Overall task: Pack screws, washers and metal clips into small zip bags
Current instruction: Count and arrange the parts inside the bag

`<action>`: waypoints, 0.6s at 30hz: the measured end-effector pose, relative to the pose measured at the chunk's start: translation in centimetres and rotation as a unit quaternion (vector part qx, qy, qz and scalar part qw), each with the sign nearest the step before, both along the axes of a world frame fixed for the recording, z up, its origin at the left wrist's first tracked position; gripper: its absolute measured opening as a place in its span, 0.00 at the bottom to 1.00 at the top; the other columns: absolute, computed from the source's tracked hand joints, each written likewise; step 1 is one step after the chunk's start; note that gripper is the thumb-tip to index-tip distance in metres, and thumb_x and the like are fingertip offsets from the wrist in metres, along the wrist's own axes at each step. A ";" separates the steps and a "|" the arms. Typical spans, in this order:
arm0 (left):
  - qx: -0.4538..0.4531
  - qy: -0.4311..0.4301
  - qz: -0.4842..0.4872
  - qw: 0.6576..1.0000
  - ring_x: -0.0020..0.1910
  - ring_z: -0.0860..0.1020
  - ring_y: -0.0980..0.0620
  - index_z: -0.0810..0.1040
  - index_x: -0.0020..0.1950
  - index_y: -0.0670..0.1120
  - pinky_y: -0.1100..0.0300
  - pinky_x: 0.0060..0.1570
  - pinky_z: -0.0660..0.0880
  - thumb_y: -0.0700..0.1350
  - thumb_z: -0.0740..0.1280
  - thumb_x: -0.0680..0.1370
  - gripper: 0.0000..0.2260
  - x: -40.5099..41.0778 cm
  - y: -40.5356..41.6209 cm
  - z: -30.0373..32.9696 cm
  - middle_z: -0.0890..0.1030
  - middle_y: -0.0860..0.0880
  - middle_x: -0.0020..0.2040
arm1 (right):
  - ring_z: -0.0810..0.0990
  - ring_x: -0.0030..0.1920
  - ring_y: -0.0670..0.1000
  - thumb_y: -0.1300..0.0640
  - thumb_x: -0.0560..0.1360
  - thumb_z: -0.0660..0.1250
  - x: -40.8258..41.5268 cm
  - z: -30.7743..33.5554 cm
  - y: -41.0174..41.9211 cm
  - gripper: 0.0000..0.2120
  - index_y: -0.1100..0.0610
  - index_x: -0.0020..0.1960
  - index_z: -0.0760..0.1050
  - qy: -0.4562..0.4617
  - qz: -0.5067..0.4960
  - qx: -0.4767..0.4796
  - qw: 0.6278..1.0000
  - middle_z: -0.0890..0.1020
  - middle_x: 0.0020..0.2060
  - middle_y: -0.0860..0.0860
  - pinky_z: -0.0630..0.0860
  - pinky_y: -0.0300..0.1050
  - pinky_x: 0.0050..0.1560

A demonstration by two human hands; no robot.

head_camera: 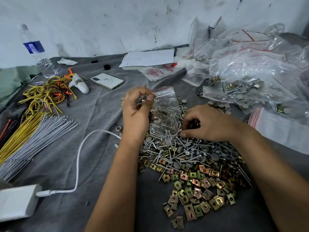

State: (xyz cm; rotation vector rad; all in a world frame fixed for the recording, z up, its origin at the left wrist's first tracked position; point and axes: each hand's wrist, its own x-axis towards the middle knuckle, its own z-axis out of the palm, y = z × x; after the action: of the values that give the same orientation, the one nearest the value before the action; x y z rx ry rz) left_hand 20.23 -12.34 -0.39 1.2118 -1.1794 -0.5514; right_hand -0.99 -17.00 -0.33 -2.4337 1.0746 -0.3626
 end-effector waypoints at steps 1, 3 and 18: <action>0.014 0.000 0.000 1.000 0.66 0.75 0.43 0.79 0.45 0.60 0.29 0.67 0.69 0.48 0.68 0.79 0.06 -0.1 0.0 0.0 0.80 0.50 0.58 | 0.80 0.39 0.42 0.44 0.73 0.76 0.0 -0.1 0.0 0.09 0.49 0.42 0.83 -0.007 -0.002 0.001 1.000 0.82 0.38 0.44 0.75 0.40 0.40; 0.028 -0.001 -0.001 1.000 0.67 0.75 0.45 0.79 0.45 0.61 0.27 0.66 0.69 0.48 0.68 0.80 0.07 -0.1 0.0 -0.1 0.80 0.51 0.59 | 0.80 0.38 0.41 0.46 0.74 0.76 0.2 -0.4 0.0 0.08 0.49 0.42 0.83 -0.015 -0.005 -0.004 1.000 0.82 0.38 0.43 0.72 0.38 0.39; 0.013 -0.285 -0.032 0.958 0.65 0.66 0.43 0.83 0.49 0.49 0.62 0.61 0.59 0.43 0.71 0.80 0.02 -2.1 0.2 -0.8 0.74 0.47 0.61 | 0.77 0.29 0.57 0.58 0.85 0.61 0.4 0.8 0.7 0.06 0.61 0.53 0.70 -0.386 -0.007 -0.047 0.921 0.85 0.44 0.56 0.76 0.53 0.29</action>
State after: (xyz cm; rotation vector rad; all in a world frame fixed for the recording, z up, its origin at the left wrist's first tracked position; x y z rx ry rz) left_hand 18.13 -12.13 -1.17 1.4080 -1.7038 -0.2654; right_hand -0.63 -16.29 0.50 -2.0278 0.7150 -1.2695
